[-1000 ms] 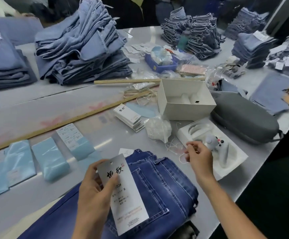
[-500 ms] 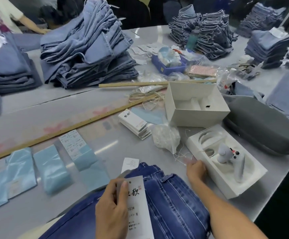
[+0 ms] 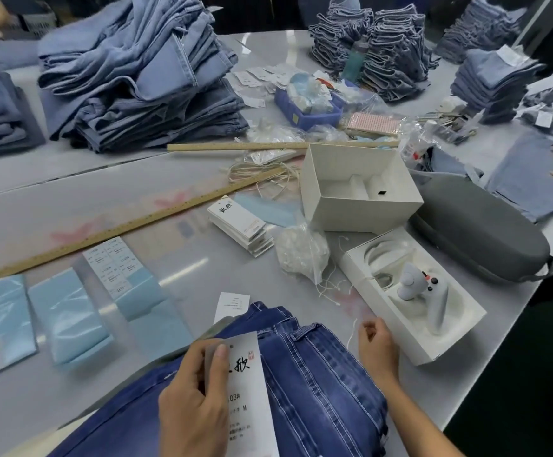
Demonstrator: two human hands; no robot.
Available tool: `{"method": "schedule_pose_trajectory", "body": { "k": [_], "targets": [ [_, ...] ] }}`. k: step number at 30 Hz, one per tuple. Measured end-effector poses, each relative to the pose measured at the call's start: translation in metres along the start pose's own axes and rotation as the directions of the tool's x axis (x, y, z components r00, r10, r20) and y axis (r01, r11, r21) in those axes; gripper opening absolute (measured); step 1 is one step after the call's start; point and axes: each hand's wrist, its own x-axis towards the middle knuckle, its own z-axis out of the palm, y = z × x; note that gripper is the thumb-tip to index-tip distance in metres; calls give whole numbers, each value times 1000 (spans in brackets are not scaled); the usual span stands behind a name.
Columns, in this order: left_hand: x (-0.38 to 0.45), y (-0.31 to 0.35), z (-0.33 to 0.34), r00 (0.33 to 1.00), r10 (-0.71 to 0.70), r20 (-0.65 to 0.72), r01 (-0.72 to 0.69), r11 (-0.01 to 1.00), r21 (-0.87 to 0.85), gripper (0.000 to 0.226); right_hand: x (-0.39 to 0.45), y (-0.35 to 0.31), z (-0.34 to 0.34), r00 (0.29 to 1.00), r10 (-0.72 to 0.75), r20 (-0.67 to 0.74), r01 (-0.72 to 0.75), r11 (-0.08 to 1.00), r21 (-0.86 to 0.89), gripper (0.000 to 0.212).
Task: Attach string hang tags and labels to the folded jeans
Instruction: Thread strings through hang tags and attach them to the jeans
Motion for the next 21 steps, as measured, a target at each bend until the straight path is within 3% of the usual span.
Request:
{"method": "schedule_pose_trajectory", "body": {
  "k": [2, 5, 9, 12, 15, 21],
  "targets": [
    [-1, 3, 0, 1000, 7, -3, -7, 1000, -7, 10, 16, -13, 4, 989, 113, -97, -107, 992, 63, 8],
    [-1, 0, 0, 1000, 2, -7, -2, 1000, 12, 12, 31, -23, 14, 971, 234, -54, -231, 971, 56, 16],
    [0, -2, -1, 1000, 5, -4, -5, 1000, 10, 17, 32, -18, 29, 986, 167, -5, -165, 970, -177, 24],
    [0, 0, -3, 1000, -19, 13, 20, 999, -42, 16, 29, -17, 31, 990, 139, 9, -133, 965, -228, 19],
    [-1, 3, -5, 999, -27, 26, 30, 994, -102, 11, 22, -24, 24, 993, 116, 0, -116, 990, -80, 13],
    [-2, -5, -8, 996, -49, 78, 61, 986, -157, 17, -1, -61, -15, 990, -135, -50, 144, 946, 291, 9]
  ]
}}
